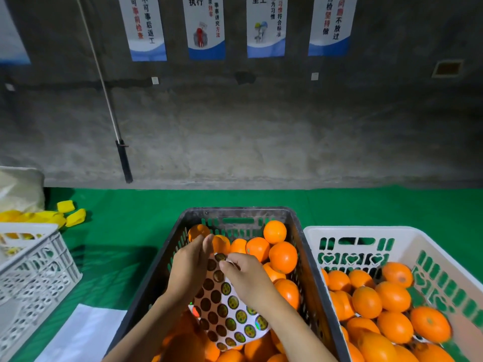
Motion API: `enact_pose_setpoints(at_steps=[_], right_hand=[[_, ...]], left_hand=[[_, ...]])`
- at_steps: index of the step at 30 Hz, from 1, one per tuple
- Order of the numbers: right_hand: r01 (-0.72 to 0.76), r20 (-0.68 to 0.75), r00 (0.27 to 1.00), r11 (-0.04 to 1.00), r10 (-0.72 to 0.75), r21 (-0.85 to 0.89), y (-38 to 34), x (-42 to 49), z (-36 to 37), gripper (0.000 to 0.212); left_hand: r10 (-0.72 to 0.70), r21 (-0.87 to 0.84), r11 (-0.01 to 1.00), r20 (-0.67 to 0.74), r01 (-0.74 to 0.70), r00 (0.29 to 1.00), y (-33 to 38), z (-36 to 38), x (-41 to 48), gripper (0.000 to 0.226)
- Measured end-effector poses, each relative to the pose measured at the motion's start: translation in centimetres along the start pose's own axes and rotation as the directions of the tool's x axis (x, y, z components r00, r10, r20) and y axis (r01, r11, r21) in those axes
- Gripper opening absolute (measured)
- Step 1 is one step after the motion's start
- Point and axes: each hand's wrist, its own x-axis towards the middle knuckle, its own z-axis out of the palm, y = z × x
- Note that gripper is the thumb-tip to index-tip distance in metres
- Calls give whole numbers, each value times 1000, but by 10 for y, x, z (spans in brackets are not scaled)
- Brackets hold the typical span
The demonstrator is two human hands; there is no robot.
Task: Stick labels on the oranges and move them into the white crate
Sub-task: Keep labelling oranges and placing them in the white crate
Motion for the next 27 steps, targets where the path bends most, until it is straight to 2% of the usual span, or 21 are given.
enact_pose_setpoints(at_steps=[4,7,11,15,19,24,27], right_hand=[[-137,-11,991,984,137,-118,12,3,6,38],[-174,3,984,978,176,-112,14,4,6,38],[-170,17,985,982,172,-77,14,5,5,39],[-183,19,983,980,184,-74,14,5,5,38],[-205,30,978,979,205,-14,11,5,5,39],[-287,59,958,944,281,163,8,5,6,41],[-431,92,901,846,424,315,12,7,3,28]], left_hand=[[119,-69,992,156,-109,981,0,-5,1,17],[140,-118,987,276,-111,951,-2,-8,3,27],[210,-108,977,362,-183,908,-3,-10,4,29],[220,-90,975,375,-201,901,-5,-11,5,26],[189,-63,982,365,-178,911,-8,-10,5,11],[103,-115,991,343,-67,934,-6,-8,5,17],[19,-205,978,281,40,960,-5,-7,7,11]])
